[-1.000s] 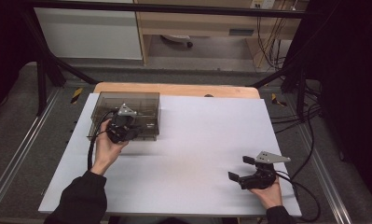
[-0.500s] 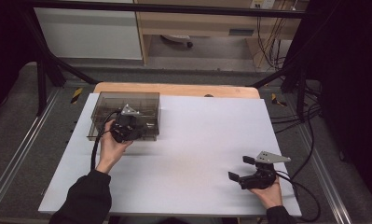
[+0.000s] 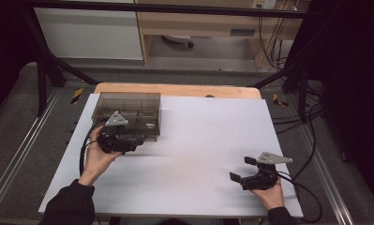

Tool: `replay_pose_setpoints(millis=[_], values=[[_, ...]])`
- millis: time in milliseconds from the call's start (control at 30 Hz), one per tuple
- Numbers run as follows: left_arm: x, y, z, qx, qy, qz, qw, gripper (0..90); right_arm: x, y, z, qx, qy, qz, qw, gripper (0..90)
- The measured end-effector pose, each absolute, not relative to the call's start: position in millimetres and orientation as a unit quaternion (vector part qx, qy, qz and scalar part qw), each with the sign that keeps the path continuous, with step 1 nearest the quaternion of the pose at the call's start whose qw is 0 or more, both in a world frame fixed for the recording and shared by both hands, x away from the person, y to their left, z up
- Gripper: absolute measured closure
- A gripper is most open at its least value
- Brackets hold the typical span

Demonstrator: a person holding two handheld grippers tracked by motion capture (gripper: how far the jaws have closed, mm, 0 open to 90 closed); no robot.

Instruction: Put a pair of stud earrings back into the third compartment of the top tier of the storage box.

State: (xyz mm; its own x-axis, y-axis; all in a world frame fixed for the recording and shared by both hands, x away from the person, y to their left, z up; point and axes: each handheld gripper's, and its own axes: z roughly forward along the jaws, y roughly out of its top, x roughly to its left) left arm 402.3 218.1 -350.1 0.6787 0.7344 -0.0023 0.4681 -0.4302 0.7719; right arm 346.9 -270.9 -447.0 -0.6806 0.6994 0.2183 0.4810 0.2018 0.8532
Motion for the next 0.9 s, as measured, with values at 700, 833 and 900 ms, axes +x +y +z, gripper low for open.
replay_pose_setpoints(millis=[700,833,900], values=[[357,287,-405,0.811,0.388,0.156,0.409,8.6,347,-269,-448,0.388,0.768,0.499,0.106,1.2],[353,298,-420,0.814,0.394,0.158,0.397,8.4,347,-270,-448,0.389,0.768,0.498,0.106,1.2],[352,305,-425,0.808,0.400,0.157,0.402,8.4,347,-269,-448,0.389,0.769,0.497,0.105,1.2]])
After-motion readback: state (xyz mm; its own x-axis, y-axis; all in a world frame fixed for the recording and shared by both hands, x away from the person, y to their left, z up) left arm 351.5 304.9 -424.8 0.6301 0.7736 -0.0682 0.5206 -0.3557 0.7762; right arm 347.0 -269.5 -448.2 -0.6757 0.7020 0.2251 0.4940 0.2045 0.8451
